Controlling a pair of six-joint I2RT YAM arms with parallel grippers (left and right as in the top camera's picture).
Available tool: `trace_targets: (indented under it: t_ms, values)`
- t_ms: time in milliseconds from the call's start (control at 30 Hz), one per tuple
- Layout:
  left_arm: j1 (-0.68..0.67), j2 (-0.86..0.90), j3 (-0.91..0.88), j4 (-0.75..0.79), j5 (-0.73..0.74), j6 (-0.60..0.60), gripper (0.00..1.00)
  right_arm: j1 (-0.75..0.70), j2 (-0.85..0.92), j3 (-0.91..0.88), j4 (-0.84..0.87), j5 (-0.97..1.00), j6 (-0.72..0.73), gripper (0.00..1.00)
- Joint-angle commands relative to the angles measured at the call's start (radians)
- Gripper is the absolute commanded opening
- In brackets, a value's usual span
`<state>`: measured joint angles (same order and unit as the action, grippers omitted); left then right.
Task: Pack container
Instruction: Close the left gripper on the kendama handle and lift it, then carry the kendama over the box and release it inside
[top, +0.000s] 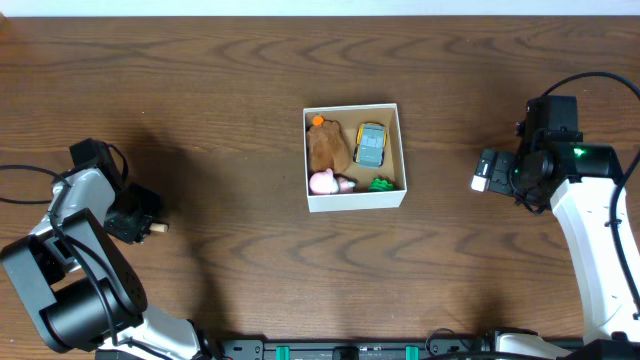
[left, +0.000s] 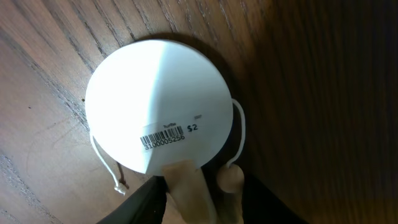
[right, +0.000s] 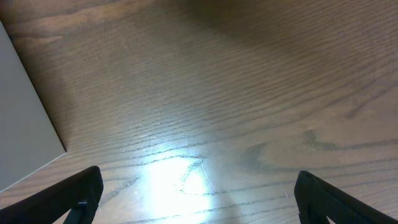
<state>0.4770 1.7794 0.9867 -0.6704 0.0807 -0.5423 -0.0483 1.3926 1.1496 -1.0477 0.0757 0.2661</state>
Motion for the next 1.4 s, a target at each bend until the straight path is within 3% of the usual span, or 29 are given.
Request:
trace_targets:
  t_ms: [0,167,400,633,867,1000,1167,1367]
  values:
    - [0.003,0.017,-0.029,0.003,0.017,0.007,0.4,-0.005,0.001,-0.002,-0.002,0.002,-0.013,0.99]
    - [0.003,0.017,-0.029,0.003,0.017,0.007,0.4,-0.005,0.001,-0.002,-0.004,0.002,-0.013,0.99]
    - [0.003,0.017,-0.029,0.001,0.017,0.007,0.22,-0.005,0.001,-0.002,-0.005,0.002,-0.013,0.99]
    - [0.003,0.017,-0.029,-0.001,0.017,0.007,0.2,-0.005,0.001,-0.002,-0.005,0.002,-0.013,0.99]
    - [0.003,0.015,-0.027,0.002,0.017,0.007,0.06,-0.005,0.001,-0.002,-0.004,0.002,-0.013,0.99]
    - [-0.01,-0.019,-0.006,-0.018,0.044,0.042,0.06,-0.005,0.001,-0.002,-0.003,0.002,-0.013,0.99]
    - [-0.092,-0.138,0.076,-0.114,0.044,0.079,0.06,-0.005,0.0,-0.002,0.011,0.001,-0.009,0.99]
    - [-0.35,-0.335,0.223,-0.236,0.043,0.235,0.06,-0.04,0.0,-0.002,0.038,-0.055,0.01,0.99]
